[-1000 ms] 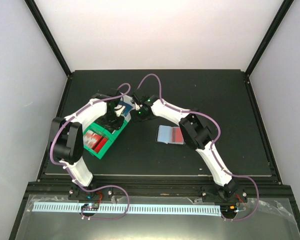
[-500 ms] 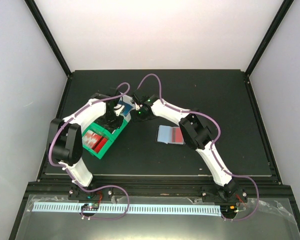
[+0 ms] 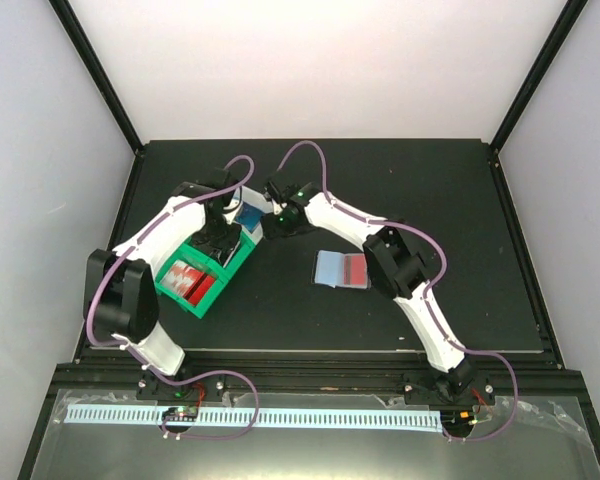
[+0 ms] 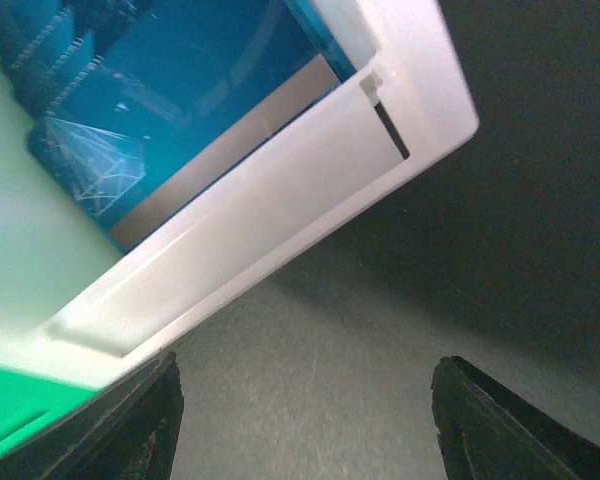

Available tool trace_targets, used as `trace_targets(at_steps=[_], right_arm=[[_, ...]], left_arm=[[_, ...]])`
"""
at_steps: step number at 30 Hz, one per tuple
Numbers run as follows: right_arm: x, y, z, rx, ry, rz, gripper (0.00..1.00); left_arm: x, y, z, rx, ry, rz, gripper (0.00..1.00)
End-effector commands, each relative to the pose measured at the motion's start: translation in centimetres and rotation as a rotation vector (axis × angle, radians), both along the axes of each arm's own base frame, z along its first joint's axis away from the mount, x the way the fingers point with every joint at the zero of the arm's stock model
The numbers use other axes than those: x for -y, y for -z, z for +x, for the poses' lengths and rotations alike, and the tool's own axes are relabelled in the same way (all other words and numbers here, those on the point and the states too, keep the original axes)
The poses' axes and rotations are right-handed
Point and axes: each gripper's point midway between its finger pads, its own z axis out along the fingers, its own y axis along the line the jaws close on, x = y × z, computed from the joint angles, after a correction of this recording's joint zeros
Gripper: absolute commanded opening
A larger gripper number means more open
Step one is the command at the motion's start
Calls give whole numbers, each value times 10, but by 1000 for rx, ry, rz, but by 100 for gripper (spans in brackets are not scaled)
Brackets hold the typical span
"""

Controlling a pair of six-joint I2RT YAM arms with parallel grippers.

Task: Put the credit cards into the card holder
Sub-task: Pick up the credit card from the storage box.

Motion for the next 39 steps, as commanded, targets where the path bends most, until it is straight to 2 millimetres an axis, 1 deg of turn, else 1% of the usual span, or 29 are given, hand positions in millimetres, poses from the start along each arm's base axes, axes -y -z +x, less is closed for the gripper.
trace_targets(at_steps=[1, 4, 6, 8, 10, 11, 12, 13, 16, 17, 19, 20, 22, 23, 25, 28, 31, 32, 35, 38, 39], right_arm=[[4, -82, 2, 78, -9, 101, 71], [14, -106, -2, 73, -4, 159, 72], [24, -120, -5, 64, 7, 202, 72], [37, -136, -8, 69, 18, 243, 73], [49, -156, -14, 83, 13, 300, 75], [55, -172, -16, 104, 9, 350, 78], [60, -183, -18, 113, 9, 396, 81], [65, -199, -23, 120, 4, 464, 83], [82, -234, -35, 134, -5, 628, 87], [86, -238, -40, 118, -6, 672, 87], [93, -255, -48, 108, -16, 757, 87], [93, -264, -55, 100, -30, 796, 87], [94, -275, -66, 85, -55, 852, 87], [93, -280, -71, 81, -70, 875, 86], [93, -286, -79, 64, -95, 916, 80], [91, -284, -87, 16, -112, 938, 70], [88, -283, -92, -27, -118, 968, 65], [88, -285, -94, -34, -124, 982, 62], [87, -289, -100, -61, -142, 1018, 46], [88, -293, -104, -67, -143, 1042, 23], [88, -294, -104, -67, -140, 1048, 18]], left_arm=[[3, -34, 6, 76, -13, -20, 2], [13, -42, 7, 84, -11, -86, 2], [15, -51, 9, 109, -22, -103, 1], [15, -67, 12, 155, -34, -118, 2], [20, -86, 15, 208, -32, -156, 2], [25, -97, 15, 232, -25, -194, 2], [32, -110, 16, 261, -12, -240, 2], [42, -120, 16, 276, 7, -305, 1], [82, -151, 10, 306, 82, -556, 2], [94, -163, 7, 313, 106, -640, 2], [115, -185, 1, 321, 131, -808, 2], [128, -202, -2, 337, 160, -912, 1], [143, -222, -8, 334, 175, -1073, 2], [148, -232, -11, 336, 177, -1143, 2], [154, -240, -13, 324, 164, -1233, 1], [157, -240, -18, 277, 154, -1272, 1], [163, -236, -22, 208, 130, -1343, 1], [163, -245, -29, 217, 138, -1374, 2], [166, -248, -32, 204, 125, -1419, 2], [168, -247, -34, 184, 123, -1424, 2], [168, -245, -36, 175, 124, -1421, 2]])
